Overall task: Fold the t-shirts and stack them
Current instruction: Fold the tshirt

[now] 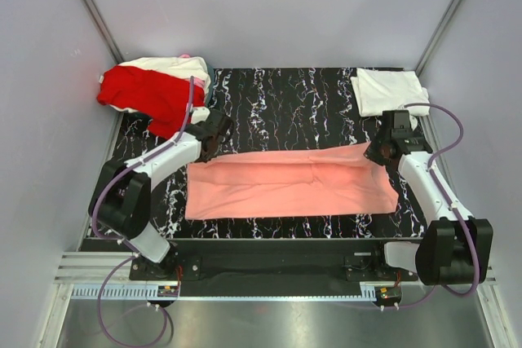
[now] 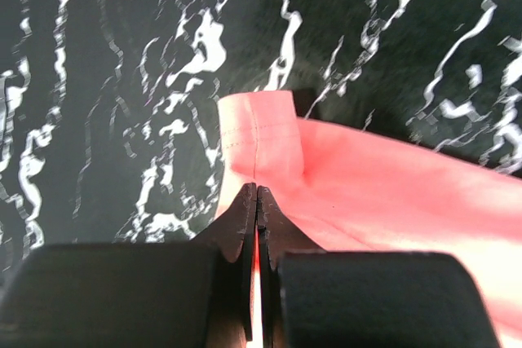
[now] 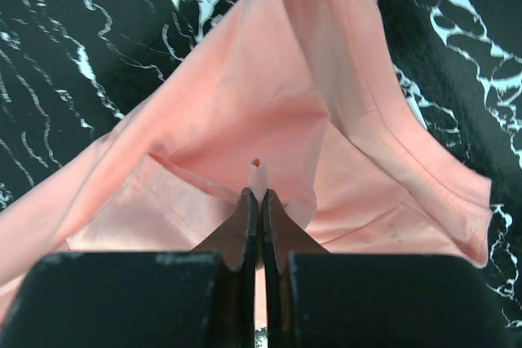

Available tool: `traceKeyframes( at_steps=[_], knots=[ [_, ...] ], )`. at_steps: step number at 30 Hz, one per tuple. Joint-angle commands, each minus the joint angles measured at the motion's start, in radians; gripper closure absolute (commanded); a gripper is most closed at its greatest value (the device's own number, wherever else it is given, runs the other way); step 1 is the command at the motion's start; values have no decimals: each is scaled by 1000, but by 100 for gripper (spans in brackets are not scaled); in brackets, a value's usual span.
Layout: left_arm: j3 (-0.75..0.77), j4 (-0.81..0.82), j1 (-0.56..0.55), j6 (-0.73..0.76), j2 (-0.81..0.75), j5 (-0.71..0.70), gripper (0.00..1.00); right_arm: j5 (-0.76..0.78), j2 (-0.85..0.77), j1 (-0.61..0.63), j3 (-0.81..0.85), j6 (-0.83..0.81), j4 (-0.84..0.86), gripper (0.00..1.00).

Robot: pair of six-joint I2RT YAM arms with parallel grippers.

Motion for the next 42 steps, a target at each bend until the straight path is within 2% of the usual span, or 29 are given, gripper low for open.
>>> traceKeyframes(
  at_steps=[1,5,9,11,12,13,14,16,17,18,19,22,25,30,36,42],
  knots=[
    [-5,-51,-34,-40,-37,-136,100,62,-32,7,-37,66,-18,100],
    [-3,-137,-69,-93,-23,-212,100,125,-46,7,-60,118,-61,100],
    [-34,-195,-89,-182,-23,-226,100,196,-61,7,-95,193,-115,100],
    [-57,-211,-92,-204,-27,-212,96,216,-61,6,-112,230,-130,100],
    [-81,-215,-94,-224,-35,-203,87,210,-58,1,-114,230,-132,81],
    [-92,-226,-94,-236,-43,-195,82,211,-55,-3,-114,236,-141,67],
    [-103,-252,-98,-253,-50,-189,79,214,-44,-8,-108,262,-149,64],
    [-129,-273,-101,-305,-92,-184,70,188,-38,-20,-105,265,-143,48],
    [-135,-283,-101,-317,-110,-177,61,184,-29,-23,-102,267,-143,41],
    [-135,-289,-101,-322,-145,-175,41,178,-27,-22,-98,267,-146,29],
    [-131,-295,-101,-324,-162,-173,38,173,-24,-22,-92,262,-147,26],
    [-94,-313,-103,-311,-210,-173,38,158,-32,-22,-89,253,-156,24],
    [-75,-265,-101,-279,-225,-158,38,100,-63,-22,-109,261,-152,24],
    [-69,-145,-101,-201,-153,-55,39,-64,-96,-14,-181,270,-88,24],
    [-60,-76,-101,-170,-1,27,42,-194,97,-11,-198,236,2,25],
    [-45,-34,-100,-95,91,124,45,-197,302,-10,-76,213,32,24]
  ],
)
